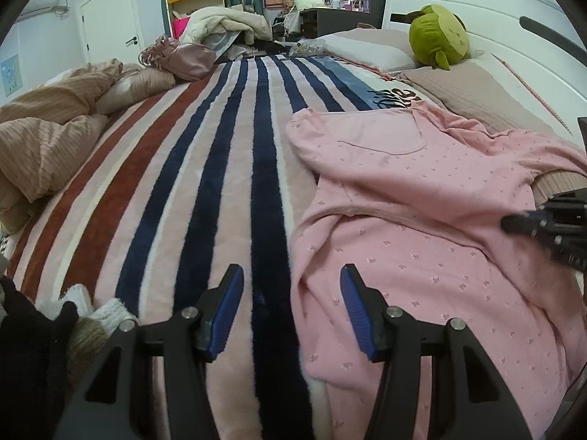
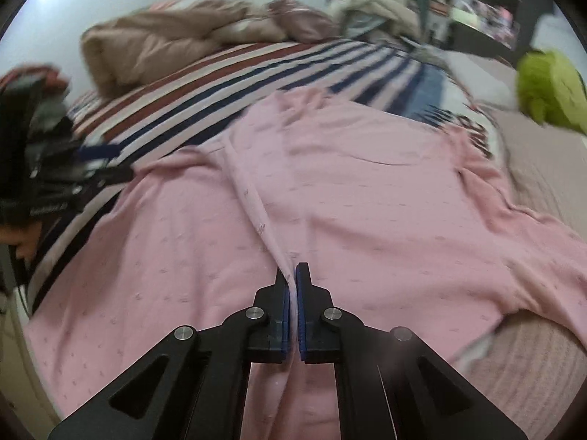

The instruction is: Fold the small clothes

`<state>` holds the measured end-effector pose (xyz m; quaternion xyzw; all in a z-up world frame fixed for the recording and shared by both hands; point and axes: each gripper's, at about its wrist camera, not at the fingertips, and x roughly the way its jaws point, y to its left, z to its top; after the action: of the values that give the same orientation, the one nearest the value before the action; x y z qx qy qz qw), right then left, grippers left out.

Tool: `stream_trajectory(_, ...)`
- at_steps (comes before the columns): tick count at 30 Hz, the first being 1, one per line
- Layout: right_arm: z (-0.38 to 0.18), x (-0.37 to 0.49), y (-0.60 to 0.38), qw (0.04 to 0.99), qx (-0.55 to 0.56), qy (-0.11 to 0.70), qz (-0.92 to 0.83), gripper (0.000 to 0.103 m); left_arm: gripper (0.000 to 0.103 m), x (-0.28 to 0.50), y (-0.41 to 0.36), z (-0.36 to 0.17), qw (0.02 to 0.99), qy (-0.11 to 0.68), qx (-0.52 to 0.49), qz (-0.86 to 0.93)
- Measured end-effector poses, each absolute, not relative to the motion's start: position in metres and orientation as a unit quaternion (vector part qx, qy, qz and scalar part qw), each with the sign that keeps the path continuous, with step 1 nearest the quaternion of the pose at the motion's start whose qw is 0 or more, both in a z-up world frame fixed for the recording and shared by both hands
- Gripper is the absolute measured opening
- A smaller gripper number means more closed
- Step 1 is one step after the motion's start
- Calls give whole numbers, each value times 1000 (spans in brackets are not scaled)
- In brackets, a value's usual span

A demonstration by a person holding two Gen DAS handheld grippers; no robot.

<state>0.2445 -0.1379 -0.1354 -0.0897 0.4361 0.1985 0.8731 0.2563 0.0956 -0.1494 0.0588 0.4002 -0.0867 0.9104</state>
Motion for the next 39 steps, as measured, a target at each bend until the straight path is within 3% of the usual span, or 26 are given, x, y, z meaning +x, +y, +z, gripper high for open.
stream_trajectory(11,-157,274,-199,866,-87,483,99,0,51,297,77,-166,901,419,64,-95)
stream_trajectory(12,-156,275,-193,862,-108,486,99,5,51,302,76,-166,900,420,67,-97)
stream_trajectory(14,-145,275,-184,869,-120,467,111,25,51,313,74,-164,899,419,62,-109)
stream_trajectory(15,-135,276,-175,872,-111,455,144,43,51,318,76,-163,899,419,50,-118)
stream_trajectory(16,-129,278,-169,873,-105,448,164,45,51,327,77,-162,897,423,31,-129)
stream_trajectory(21,-118,307,-118,865,-125,423,239,45,51,353,78,-168,887,439,4,-141)
stream_trajectory(24,-131,332,-74,857,-187,400,263,46,38,362,79,-178,881,450,-1,-147)
stream_trajectory(28,-161,366,-38,848,-228,406,253,44,30,364,84,-189,878,452,-11,-157)
stream_trajectory(34,-153,423,-69,896,-121,389,179,44,31,361,85,-192,884,440,-10,-158)
stream_trajectory(39,-175,457,-112,883,-93,453,82,39,31,362,88,-193,884,440,-20,-160)
